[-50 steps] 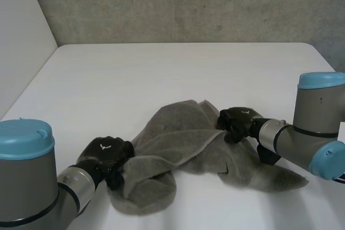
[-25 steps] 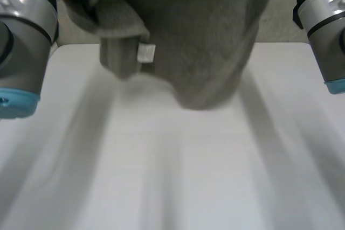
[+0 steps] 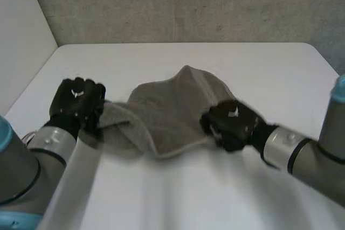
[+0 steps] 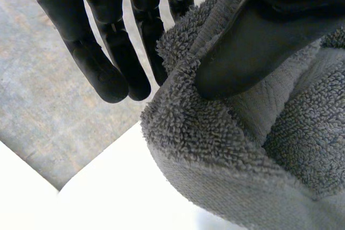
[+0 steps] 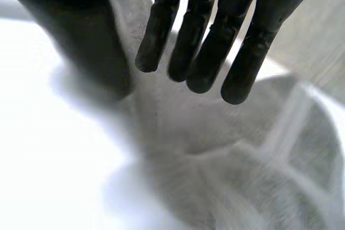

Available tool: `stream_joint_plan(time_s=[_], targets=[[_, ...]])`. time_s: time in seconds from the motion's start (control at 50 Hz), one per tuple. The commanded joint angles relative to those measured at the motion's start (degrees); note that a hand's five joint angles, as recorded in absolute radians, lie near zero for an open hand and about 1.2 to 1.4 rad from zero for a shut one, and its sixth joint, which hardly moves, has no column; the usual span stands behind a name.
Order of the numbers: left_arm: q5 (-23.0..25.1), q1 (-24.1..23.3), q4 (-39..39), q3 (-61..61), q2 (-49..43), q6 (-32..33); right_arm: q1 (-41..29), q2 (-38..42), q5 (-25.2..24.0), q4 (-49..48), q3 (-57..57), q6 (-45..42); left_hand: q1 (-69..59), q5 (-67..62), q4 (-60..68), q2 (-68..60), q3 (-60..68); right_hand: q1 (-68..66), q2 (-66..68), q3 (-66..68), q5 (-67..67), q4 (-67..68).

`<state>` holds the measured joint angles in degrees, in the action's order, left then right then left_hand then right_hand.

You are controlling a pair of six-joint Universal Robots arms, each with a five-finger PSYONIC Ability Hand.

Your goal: Fold the towel.

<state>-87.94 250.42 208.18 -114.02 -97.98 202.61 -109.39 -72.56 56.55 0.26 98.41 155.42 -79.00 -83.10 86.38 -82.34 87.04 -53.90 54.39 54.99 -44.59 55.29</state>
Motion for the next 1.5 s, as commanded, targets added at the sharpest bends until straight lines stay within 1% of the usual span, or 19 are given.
stream_joint_plan(time_s=[0.02, 0.2, 0.24, 0.32, 0.34, 0.4, 0.52, 0.64, 0.68, 0.78, 0.9, 0.94, 0.96, 1.0, 1.02, 1.06, 1.1, 1.34, 1.5], targets=[[0.23, 0.24, 1.88, -2.09, -0.02, 3.58, 0.23, 1.20, 4.08, 0.10, -2.70, 1.19, 3.69, 17.79, -11.07, 7.02, -11.73, 40.28, -40.78, -41.37, 40.97, -41.67], [0.23, 0.24, 2.05, -2.88, 0.07, 3.50, 0.76, -0.39, 5.94, -2.02, -4.11, 2.61, 8.40, 22.50, -15.78, 11.73, -16.44, 39.44, -39.94, -40.53, 40.13, -40.83], [0.23, 0.24, 2.05, -3.40, 0.07, 3.58, 0.93, 0.04, 5.68, -3.50, -5.51, 2.17, 16.43, 30.53, -23.81, 19.77, -24.47, 39.11, -39.60, -40.19, 39.79, -40.49], [0.31, 0.24, 2.05, -3.93, 0.16, 3.76, 0.93, 2.16, 5.68, -2.98, -9.65, 0.76, 23.49, 37.60, -30.87, 26.83, -31.54, 38.26, -38.76, -39.35, 38.95, -39.65], [0.23, 0.15, 2.05, -4.19, 0.16, 3.85, 0.84, 4.51, 5.94, -2.29, -12.34, -0.37, 29.20, 43.30, -36.58, 32.53, -37.24, 37.43, -37.93, -38.52, 38.12, -38.82], [0.23, 0.07, 2.05, -4.72, 0.16, 4.02, 0.41, 9.52, 6.03, 1.48, -18.31, -3.35, 34.46, 48.56, -41.83, 37.79, -42.50, 35.08, -35.58, -36.17, 35.77, -36.47], [0.23, 0.06, 2.05, -5.51, 0.25, 4.02, -0.12, 20.14, 6.38, 12.55, -32.81, -10.47, 39.35, 53.45, -46.73, 42.68, -47.39, 30.87, -31.36, -31.96, 31.55, -32.25], [0.23, 0.15, 1.97, -5.43, 0.33, 4.11, -0.21, 28.96, 7.35, 19.25, -43.13, -15.76, 42.70, 56.81, -50.08, 46.04, -50.75, 29.18, -29.67, -30.27, 29.87, -30.57], [0.23, 0.15, 1.97, -5.34, 0.33, 4.11, -0.82, 32.99, 8.66, 22.93, -47.86, -16.64, 43.89, 57.99, -51.27, 47.23, -51.93, 27.84, -28.33, -28.93, 28.53, -29.23], [0.23, 0.15, 2.05, -5.43, 0.33, 4.11, -2.32, 36.34, 12.26, 24.96, -52.17, -16.90, 46.07, 60.17, -53.45, 49.41, -54.11, 27.83, -28.33, -28.92, 28.52, -29.22], [0.23, 0.15, 1.97, -5.51, 0.07, 4.11, -2.67, 37.58, 13.76, 25.05, -52.89, -16.99, 47.76, 61.86, -55.14, 51.09, -55.80, 26.32, -26.82, -27.41, 27.01, -27.71], [0.23, 0.15, 2.05, -5.60, -0.02, 4.11, -3.02, 37.40, 13.59, 24.97, -52.98, -16.82, 50.43, 64.53, -57.81, 53.77, -58.48, 11.77, -12.27, -12.86, 12.46, -13.16], [0.23, 0.15, 2.05, -5.60, -0.02, 4.11, -3.02, 37.40, 13.59, 24.97, -52.98, -16.81, 50.45, 64.55, -57.83, 53.79, -58.49, 11.69, -12.18, -12.78, 12.38, -13.07], [0.23, 0.15, 2.05, -5.51, -0.02, 4.11, -3.37, 37.14, 13.59, 24.44, -52.89, -16.03, 50.95, 65.06, -58.33, 54.29, -59.00, -4.56, 4.06, 3.47, -3.87, 3.17], [0.23, 0.15, 2.05, -5.60, -0.02, 4.11, -3.38, 37.14, 13.59, 24.44, -52.89, -16.02, 50.95, 65.06, -58.33, 54.29, -59.00, -4.63, 4.14, 3.54, -3.94, 3.24], [0.23, 0.24, 1.97, -5.60, -0.02, 4.11, -3.29, 36.35, 13.68, 24.09, -51.84, -15.06, 51.12, 65.22, -58.50, 54.46, -59.17, -18.03, 17.53, 16.94, -17.34, 16.64], [0.23, 0.24, 2.05, -5.78, 0.07, 4.11, -3.29, 35.30, 13.68, 23.91, -51.14, -13.93, 51.12, 65.22, -58.50, 54.46, -59.17, -23.42, 22.92, 22.33, -22.73, 22.03], [0.23, 0.15, 1.97, -5.95, 0.33, 4.11, -1.36, 24.40, 12.80, 17.15, -33.66, -10.84, 52.64, 66.74, -60.02, 55.97, -60.68, -26.10, 25.61, 25.01, -25.41, 24.71], [0.23, 0.15, 1.97, -6.30, 0.07, 4.11, 6.45, 17.03, 9.55, 9.52, -22.94, -6.73, 55.66, 69.77, -63.04, 59.00, -63.71, -26.10, 25.61, 25.01, -25.41, 24.71]])
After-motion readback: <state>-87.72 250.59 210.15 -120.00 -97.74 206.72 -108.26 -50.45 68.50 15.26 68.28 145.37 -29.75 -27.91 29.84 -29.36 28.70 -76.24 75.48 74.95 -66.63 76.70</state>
